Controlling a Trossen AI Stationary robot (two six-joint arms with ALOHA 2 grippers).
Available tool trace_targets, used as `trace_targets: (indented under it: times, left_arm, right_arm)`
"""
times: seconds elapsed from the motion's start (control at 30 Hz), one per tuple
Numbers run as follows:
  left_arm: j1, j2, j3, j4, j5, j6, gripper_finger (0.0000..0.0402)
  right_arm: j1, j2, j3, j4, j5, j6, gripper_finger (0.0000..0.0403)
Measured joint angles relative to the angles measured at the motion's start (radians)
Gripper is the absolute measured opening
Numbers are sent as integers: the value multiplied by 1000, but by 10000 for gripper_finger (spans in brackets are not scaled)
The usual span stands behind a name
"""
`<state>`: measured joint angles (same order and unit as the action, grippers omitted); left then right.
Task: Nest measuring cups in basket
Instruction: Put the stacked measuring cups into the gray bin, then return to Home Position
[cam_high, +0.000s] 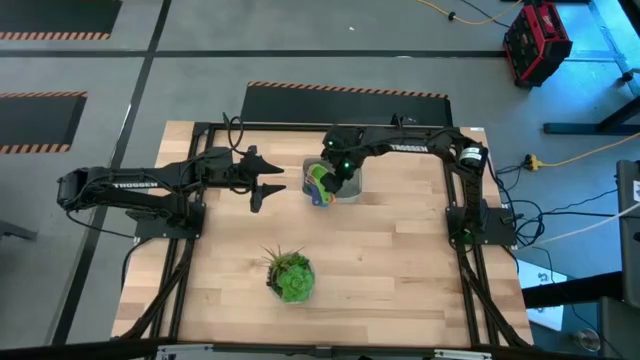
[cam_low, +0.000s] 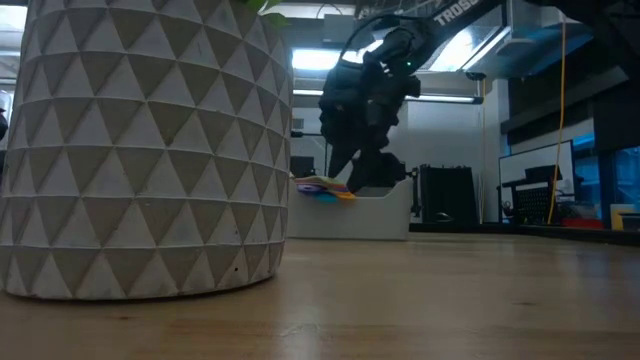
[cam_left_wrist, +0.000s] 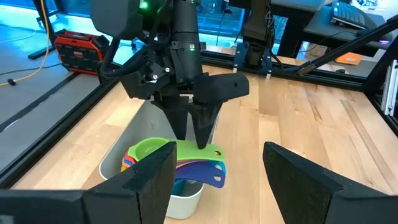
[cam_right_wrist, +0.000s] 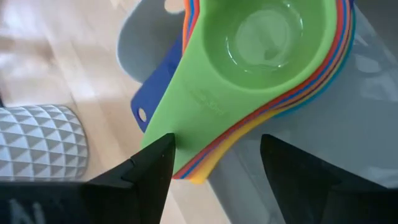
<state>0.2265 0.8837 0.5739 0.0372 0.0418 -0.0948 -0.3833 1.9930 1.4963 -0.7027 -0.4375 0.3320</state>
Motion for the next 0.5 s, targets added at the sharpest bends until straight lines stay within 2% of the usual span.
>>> trace_targets:
  times: [0.27, 0.5]
  left_arm:
    - [0, 0, 0, 0, 0, 0, 234]
    - [0, 0, 0, 0, 0, 0, 234]
  right_arm:
    - [5, 0, 52, -60, 57, -47, 240]
    - [5, -40, 111, -101, 56, -105, 240]
